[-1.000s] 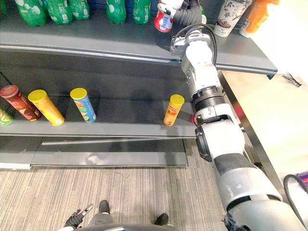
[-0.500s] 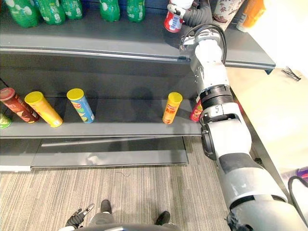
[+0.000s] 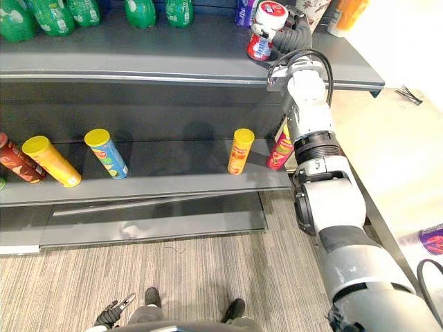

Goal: Put the gum and the chips on the shelf.

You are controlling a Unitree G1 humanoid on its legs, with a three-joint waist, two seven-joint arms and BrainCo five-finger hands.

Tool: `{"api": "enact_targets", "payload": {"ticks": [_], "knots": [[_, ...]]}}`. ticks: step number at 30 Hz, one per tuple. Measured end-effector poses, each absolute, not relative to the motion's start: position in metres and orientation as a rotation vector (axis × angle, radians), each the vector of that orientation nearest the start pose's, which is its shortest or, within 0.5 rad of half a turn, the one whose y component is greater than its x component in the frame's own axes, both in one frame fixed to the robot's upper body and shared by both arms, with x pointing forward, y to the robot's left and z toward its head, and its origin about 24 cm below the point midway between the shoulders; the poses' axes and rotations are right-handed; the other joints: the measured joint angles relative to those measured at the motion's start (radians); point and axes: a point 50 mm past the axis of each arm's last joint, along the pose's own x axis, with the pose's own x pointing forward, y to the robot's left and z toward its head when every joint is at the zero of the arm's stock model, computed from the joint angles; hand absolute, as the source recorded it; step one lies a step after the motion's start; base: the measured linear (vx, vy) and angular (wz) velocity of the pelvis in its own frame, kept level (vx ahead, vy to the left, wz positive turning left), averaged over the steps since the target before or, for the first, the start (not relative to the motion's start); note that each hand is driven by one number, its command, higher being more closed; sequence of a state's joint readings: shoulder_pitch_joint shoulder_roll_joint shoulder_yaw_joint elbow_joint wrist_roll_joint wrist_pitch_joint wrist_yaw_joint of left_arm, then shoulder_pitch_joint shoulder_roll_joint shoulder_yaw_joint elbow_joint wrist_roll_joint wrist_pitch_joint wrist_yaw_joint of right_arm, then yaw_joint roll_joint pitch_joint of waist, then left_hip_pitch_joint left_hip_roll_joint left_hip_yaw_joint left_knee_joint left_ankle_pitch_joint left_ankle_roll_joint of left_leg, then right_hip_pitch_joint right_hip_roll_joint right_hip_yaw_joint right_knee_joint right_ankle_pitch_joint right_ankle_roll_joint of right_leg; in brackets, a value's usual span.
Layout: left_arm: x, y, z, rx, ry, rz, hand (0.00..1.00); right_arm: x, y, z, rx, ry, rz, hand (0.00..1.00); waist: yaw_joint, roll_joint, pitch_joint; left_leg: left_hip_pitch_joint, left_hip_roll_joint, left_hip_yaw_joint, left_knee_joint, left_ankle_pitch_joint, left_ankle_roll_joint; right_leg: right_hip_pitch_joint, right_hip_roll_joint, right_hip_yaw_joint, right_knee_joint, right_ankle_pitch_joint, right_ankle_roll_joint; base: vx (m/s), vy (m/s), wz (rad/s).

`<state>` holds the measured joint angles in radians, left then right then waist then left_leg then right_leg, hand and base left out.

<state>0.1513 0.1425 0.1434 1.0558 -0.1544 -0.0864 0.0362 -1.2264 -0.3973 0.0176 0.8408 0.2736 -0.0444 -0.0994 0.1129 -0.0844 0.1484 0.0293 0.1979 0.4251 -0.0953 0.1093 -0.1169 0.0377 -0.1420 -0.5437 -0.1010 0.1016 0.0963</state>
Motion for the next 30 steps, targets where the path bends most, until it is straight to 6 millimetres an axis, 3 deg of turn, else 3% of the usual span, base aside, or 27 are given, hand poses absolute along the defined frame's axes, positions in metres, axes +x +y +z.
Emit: {"api": "enact_targets", "payload": {"ticks": [5, 6, 10, 30], "knots": [[0.069, 0.229, -0.159, -0.053, 1.083, 0.366, 0.0, 0.411, -0.182, 0.288, -0.056, -0.432, -0.086, 1.0, 0.0, 0.0, 0.0, 0.007, 0.0, 0.004, 0.0, 0.0, -0.001, 0.002, 0.0, 0.005, 0.002, 0.0, -0.001, 0.0, 0.0, 0.0], [0.069, 0.229, -0.159, -0.053, 1.083, 0.366, 0.0, 0.411, -0.182, 0.288, -0.056, -0.432, -0.086, 0.0, 0.0, 0.0, 0.0, 0.007, 0.0, 0.004, 0.0, 0.0, -0.001, 0.002, 0.0, 0.005, 0.002, 0.0, -0.001, 0.0, 0.0, 0.0], [0.069, 0.229, -0.159, -0.053, 1.084, 0.366, 0.0, 0.412, -0.183, 0.281, -0.065, -0.414, -0.071, 0.0, 0.0, 0.0, 0.0, 0.007, 0.0, 0.004, 0.0, 0.0, -0.001, 0.002, 0.0, 0.006, 0.002, 0.0, -0.001, 0.0, 0.0, 0.0], [0.069, 0.229, -0.159, -0.053, 1.084, 0.366, 0.0, 0.41, -0.188, 0.286, -0.038, -0.434, -0.121, 0.0, -0.003, -0.002, -0.001, 0.009, 0.0, 0.006, 0.0, 0.001, 0.001, 0.003, 0.001, 0.008, -0.001, 0.008, -0.006, 0.0, 0.0, 0.0]]}}
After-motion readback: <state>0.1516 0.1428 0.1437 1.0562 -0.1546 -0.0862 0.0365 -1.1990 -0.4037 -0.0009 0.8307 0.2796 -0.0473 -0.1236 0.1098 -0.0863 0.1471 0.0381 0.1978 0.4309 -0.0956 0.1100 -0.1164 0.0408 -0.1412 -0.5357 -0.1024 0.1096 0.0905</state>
